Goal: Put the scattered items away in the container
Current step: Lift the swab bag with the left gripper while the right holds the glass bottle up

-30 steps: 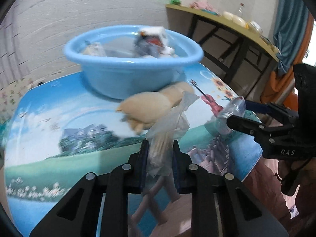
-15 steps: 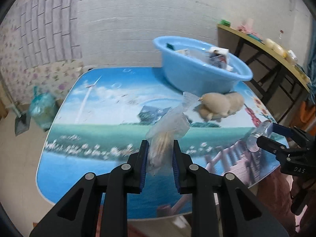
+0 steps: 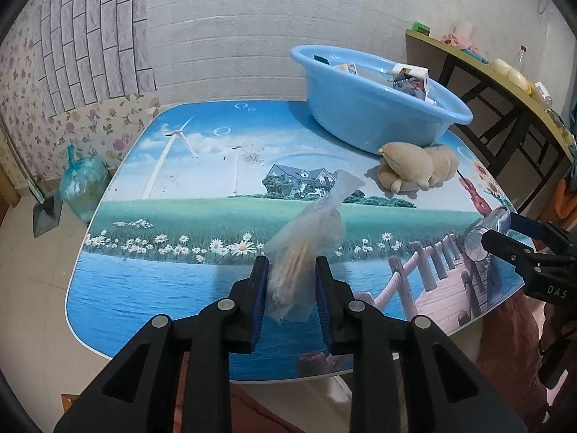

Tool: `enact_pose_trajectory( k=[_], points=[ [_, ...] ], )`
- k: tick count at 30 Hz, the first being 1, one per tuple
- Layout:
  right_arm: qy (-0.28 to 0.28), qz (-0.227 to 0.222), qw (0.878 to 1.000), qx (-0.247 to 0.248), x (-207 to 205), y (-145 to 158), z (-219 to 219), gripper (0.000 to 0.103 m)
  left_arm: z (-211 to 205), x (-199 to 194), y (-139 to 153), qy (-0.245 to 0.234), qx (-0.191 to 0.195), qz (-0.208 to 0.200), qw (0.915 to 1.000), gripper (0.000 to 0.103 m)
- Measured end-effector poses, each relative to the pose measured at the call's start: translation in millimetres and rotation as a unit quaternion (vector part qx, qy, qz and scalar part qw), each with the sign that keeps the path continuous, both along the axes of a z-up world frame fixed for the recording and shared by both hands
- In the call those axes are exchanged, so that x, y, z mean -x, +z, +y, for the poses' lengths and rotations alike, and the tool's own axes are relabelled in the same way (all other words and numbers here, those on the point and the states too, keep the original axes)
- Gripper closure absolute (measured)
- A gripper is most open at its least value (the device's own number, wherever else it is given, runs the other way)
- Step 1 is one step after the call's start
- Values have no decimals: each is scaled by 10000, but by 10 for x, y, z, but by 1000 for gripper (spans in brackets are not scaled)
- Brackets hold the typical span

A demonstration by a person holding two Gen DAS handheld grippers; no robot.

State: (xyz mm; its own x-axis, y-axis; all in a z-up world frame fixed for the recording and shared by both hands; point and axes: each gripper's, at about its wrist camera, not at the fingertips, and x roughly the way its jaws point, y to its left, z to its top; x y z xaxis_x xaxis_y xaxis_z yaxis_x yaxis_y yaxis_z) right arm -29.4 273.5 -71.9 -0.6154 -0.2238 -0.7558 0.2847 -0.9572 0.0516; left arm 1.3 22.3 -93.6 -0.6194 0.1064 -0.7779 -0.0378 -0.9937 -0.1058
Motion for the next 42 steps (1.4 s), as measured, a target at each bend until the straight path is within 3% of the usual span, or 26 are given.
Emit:
enact_pose_trajectory(
  k=[14, 21, 24, 29, 34, 42],
  points=[
    [147, -17, 9998, -158, -15, -78, -68, 18, 90, 78, -131, -127, 155, -147, 9997, 66],
    [288, -7, 9988, -405, -13, -151, -174, 17, 171, 73, -166, -325, 245, -20, 9992, 41],
    [280, -99, 9988, -384, 11, -203, -177, 17, 192, 82, -189, -395, 247, -59, 9989, 17],
    [269, -188, 9991, -266, 32, -269, -140, 13, 272, 85, -246, -513, 458, -99, 9976, 0],
    [238, -139, 9993, -243, 41, -309, -129, 0, 282, 86, -256, -526, 444, -15, 9976, 0],
    [215, 8, 9996, -189, 30, -326, -109, 0, 294, 87, -260, -524, 444, 63, 9976, 0]
  ],
)
